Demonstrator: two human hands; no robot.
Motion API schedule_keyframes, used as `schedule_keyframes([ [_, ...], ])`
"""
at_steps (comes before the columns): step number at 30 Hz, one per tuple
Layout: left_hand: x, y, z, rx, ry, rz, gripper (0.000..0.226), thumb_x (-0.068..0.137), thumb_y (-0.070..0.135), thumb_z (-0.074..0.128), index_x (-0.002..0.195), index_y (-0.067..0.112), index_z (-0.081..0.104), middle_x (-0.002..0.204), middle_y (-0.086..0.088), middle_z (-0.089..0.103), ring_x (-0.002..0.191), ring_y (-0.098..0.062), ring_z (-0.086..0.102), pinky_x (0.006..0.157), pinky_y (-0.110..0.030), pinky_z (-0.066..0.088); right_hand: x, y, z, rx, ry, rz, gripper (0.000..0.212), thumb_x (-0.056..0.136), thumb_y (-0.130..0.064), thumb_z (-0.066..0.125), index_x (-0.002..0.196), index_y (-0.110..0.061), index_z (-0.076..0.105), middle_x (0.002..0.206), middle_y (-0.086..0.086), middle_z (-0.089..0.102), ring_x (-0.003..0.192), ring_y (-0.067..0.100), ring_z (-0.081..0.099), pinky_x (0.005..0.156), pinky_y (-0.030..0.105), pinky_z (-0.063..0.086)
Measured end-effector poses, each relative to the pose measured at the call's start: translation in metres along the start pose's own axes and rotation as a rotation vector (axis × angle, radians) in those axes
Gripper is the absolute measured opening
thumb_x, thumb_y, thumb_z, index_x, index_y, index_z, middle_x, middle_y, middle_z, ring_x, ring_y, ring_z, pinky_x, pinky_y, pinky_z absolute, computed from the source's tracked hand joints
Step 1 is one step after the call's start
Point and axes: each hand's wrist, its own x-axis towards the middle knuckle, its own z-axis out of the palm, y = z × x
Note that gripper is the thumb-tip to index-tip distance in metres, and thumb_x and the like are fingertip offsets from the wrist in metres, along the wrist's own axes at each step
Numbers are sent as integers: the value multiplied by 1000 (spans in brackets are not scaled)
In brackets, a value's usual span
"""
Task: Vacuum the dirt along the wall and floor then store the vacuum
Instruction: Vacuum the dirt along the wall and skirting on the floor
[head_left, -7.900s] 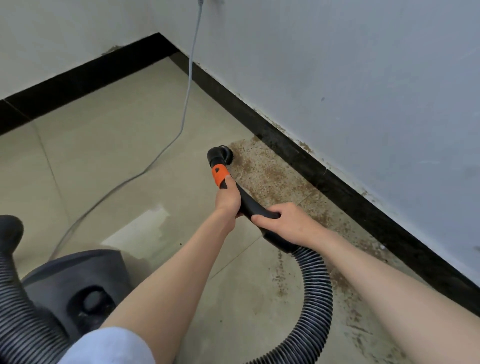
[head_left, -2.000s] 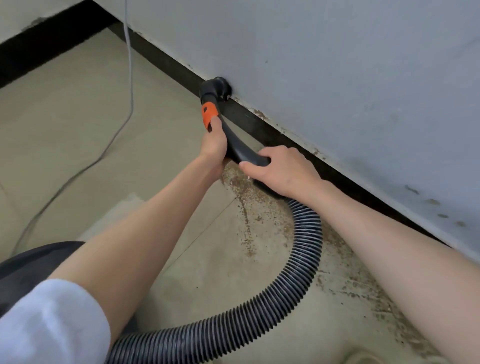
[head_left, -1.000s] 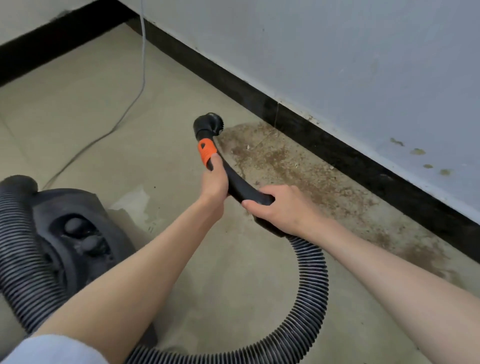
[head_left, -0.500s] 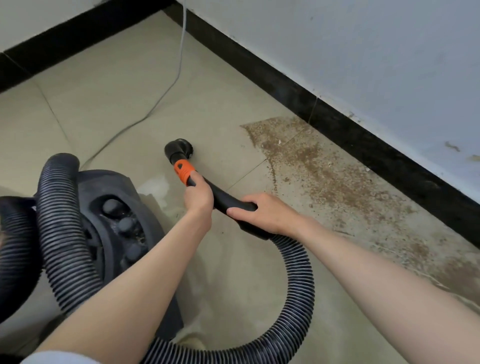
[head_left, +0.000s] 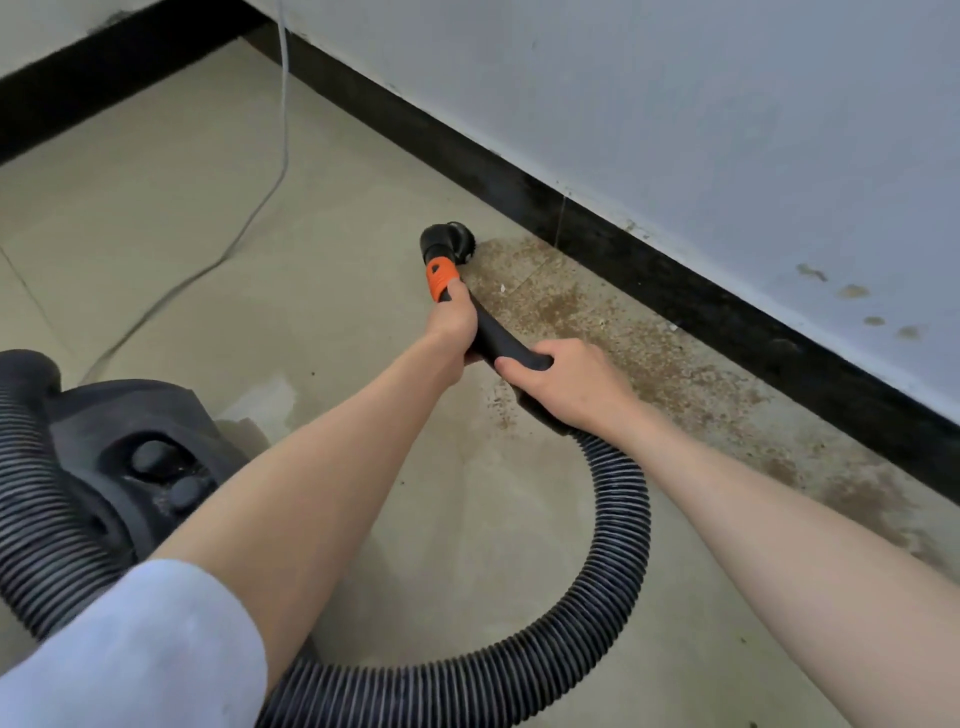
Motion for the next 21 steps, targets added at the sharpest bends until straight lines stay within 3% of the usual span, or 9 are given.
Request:
schedule_keyframes([
  [3, 2, -1, 14, 21, -71, -9, 58, 97, 51, 29, 135, 8, 38, 120, -11, 53, 109, -28, 55, 80, -39, 50, -7, 8, -2, -27, 38, 63, 48, 84, -68, 50, 73, -22, 56, 76, -1, 65, 74, 24, 63, 61, 31, 45],
  [7, 7, 2, 37, 97, -127, 7, 61, 98, 51, 29, 139, 6, 34, 131, -13, 51, 116, -32, 52, 96, -46, 47, -12, 17, -7, -9, 104, 141, 46, 86, -67, 48, 69, -25, 49, 75, -1, 63, 74, 25, 63, 58, 30, 42],
  [12, 16, 0, 40, 184, -132, 37, 63, 97, 54, 27, 138, 6, 36, 130, -14, 52, 114, -33, 53, 97, -47, 47, -11, 21, -3, 35, 99, 139, 48, 84, -69, 48, 73, -23, 55, 75, 0, 67, 70, 24, 65, 59, 32, 46],
  [21, 33, -1, -29, 118, 89, 93, 55, 97, 50, 30, 131, 7, 43, 119, -9, 55, 105, -27, 56, 86, -38, 49, 8, -18, 28, 168, -75, 4, 44, 85, -63, 53, 72, -21, 58, 77, 2, 67, 73, 25, 65, 60, 32, 45],
])
